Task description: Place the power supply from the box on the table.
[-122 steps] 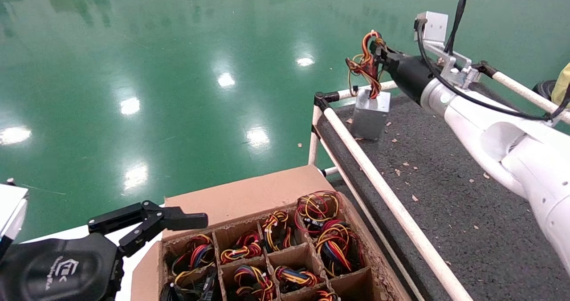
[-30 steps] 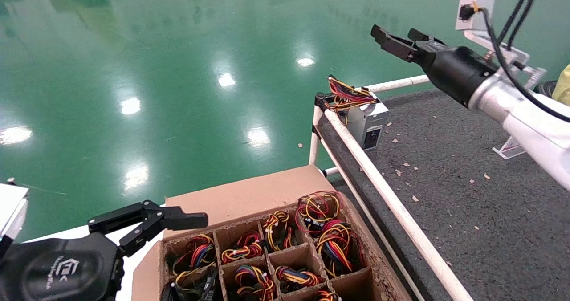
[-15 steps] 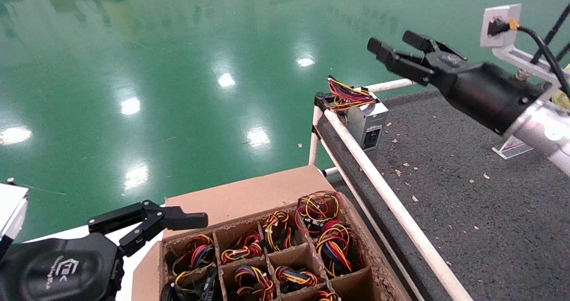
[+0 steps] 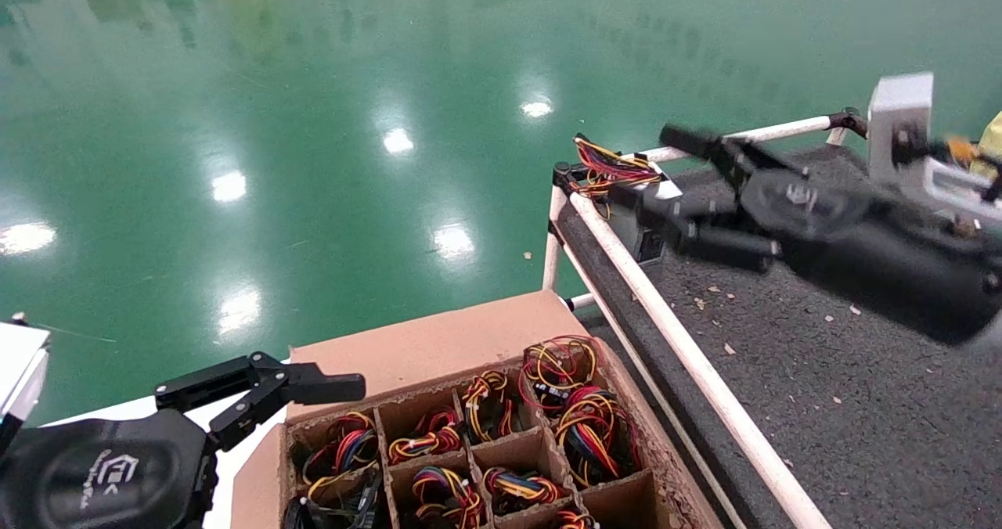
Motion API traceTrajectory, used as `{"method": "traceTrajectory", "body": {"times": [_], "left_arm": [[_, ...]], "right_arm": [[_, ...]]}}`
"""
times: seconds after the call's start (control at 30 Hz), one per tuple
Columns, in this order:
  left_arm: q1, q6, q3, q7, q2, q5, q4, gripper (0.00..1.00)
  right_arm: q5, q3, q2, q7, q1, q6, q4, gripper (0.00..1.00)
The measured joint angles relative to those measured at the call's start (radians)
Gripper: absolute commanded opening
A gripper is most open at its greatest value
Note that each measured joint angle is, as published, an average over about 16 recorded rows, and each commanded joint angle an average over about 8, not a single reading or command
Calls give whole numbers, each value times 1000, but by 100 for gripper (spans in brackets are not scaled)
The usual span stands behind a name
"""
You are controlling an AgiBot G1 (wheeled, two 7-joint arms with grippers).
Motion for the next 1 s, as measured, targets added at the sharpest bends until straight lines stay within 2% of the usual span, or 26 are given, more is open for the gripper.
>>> {"method": "traceTrajectory", "body": {"times": [0.57,0.77,1.0], "left_arm": [[0,0,0,0,0,0,0,100],[0,0,0,0,0,0,0,100],[0,0,0,0,0,0,0,100]], "right_arm": [[65,-5,167,87,-200,-222,346,100],[74,-6,189,98,-226,-252,392,100],[75,-6,188,98,-226,-251,390,100]]}}
